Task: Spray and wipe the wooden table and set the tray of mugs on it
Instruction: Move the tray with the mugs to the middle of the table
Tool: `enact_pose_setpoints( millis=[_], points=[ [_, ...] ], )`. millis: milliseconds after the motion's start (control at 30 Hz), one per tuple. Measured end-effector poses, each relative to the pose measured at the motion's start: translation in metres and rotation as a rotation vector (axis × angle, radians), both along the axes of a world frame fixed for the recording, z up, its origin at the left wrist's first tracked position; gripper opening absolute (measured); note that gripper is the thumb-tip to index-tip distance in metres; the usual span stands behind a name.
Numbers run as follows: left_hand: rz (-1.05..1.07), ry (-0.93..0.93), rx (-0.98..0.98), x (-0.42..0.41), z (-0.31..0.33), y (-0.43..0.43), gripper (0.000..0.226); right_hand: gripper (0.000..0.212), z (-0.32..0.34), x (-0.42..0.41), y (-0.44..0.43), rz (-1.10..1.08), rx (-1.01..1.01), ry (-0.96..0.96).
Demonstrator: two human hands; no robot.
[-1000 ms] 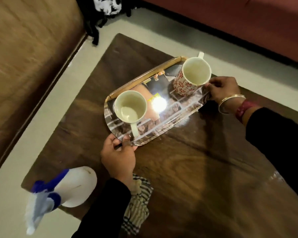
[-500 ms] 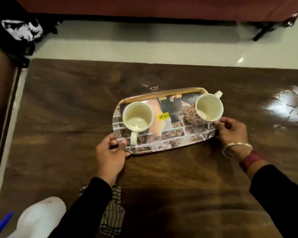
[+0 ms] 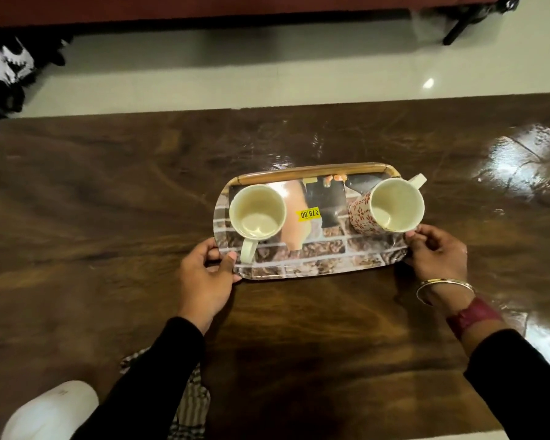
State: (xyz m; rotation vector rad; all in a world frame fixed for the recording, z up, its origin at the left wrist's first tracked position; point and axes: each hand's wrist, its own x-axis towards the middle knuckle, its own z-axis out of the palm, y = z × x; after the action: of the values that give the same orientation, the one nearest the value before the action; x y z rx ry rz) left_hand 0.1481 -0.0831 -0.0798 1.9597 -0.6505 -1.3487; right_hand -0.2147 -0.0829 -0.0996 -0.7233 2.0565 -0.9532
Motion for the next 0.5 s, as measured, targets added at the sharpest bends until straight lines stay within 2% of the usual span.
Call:
enact_pose_setpoints(
  millis=[100, 233, 333, 400, 500],
  points=[
    [-0.003, -0.003, 0.004, 0.0, 0.002, 0.003, 0.036, 0.01, -0.001, 0.003, 0.003, -0.008, -0.006, 0.034],
    [0.068, -0.074, 0.011, -0.004, 0.001, 0.01, 0.029, 0.022, 0.001, 0.014, 0.007, -0.131, -0.017, 0.157],
    [0.174, -0.189, -0.027, -0.005, 0.009, 0.027, 0.021, 0.029, 0.008, 0.038, 0.02, -0.263, -0.076, 0.373],
    [0.147, -0.276, -0.086, -0.003, 0.018, 0.049, 0.022, 0.025, 0.015, 0.067, 0.039, -0.194, -0.154, 0.44],
    [0.054, -0.304, -0.112, 0.003, 0.029, 0.084, 0.023, 0.022, 0.021, 0.121, 0.078, 0.143, -0.238, 0.443]
  ],
)
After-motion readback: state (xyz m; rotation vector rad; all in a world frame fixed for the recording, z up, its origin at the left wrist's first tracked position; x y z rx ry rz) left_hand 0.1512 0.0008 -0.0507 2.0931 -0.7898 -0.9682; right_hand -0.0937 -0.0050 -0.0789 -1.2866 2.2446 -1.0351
